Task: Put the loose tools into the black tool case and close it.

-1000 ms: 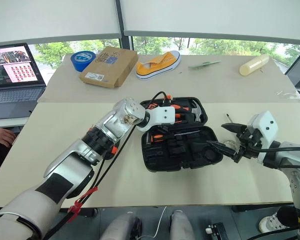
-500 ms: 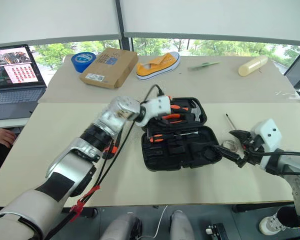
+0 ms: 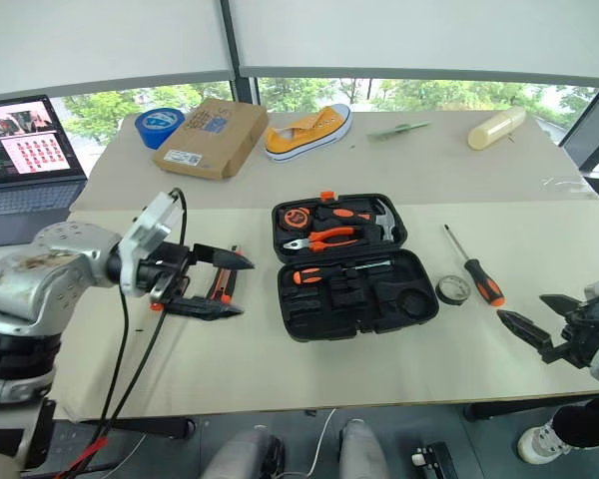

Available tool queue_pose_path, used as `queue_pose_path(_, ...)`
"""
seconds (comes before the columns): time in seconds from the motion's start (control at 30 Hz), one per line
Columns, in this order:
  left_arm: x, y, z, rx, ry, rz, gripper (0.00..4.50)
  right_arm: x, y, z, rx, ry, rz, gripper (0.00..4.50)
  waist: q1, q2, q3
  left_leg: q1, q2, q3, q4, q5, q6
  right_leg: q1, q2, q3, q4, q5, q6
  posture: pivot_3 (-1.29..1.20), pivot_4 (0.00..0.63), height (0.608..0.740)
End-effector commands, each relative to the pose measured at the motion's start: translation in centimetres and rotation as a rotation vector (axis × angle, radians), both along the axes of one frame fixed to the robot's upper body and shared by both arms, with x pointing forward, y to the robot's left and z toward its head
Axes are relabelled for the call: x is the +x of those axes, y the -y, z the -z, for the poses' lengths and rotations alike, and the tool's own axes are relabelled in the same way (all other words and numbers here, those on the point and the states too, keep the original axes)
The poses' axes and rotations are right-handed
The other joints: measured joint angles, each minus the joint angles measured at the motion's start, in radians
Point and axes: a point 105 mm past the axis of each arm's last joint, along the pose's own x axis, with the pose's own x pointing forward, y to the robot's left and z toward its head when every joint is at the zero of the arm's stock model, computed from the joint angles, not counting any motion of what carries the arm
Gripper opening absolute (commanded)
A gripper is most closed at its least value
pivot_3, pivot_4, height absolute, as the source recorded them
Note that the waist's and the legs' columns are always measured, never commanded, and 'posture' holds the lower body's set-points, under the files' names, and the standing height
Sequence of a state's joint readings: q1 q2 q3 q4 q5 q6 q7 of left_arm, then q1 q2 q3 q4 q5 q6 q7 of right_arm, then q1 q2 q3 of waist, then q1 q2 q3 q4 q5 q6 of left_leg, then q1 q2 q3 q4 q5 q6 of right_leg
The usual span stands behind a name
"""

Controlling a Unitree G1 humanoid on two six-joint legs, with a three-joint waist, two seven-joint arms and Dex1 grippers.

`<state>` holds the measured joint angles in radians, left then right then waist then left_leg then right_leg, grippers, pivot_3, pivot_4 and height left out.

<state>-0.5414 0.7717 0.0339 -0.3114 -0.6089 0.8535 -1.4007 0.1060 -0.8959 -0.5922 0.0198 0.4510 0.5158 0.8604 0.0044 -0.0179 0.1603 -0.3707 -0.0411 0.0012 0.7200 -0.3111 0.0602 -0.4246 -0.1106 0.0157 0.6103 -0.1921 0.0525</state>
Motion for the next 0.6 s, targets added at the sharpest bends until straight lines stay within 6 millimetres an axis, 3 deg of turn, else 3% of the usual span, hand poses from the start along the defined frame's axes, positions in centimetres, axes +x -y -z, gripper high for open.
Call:
queue_pose_path(0.03,-0.4,0.6,-0.9,-0.028,0.054,-0.019,4.47,1.9,0.7,-0.1,-0.035,0.032,0.021,4.5,-0.001,0.0,0.0,0.003,0.0,0.0,-0.001,-0.001,0.001,0.003,0.0,0.0,0.0,0.0,0.0,0.0,0.15,0.735)
queue_pose_path(0.4,-0.7,1.4,-1.0,-0.028,0.083,-0.044,4.47,6.1,0.3,3.2,-0.097,0.01,0.008,4.5,-0.014,0.0,0.0,0.002,0.0,0.0,-0.005,0.004,-0.007,0.001,0.001,0.0,0.0,0.0,-0.001,0.0,0.15,0.735)
queue_pose_path(0.6,-0.4,1.4,-1.0,-0.029,0.08,-0.045,4.5,6.5,-0.8,4.1,-0.024,0.005,-0.028,2.87,-0.017,0.0,0.0,0.003,0.001,0.0,-0.006,0.004,-0.007,0.001,0.001,0.0,0.0,0.0,-0.001,0.0,0.15,0.735)
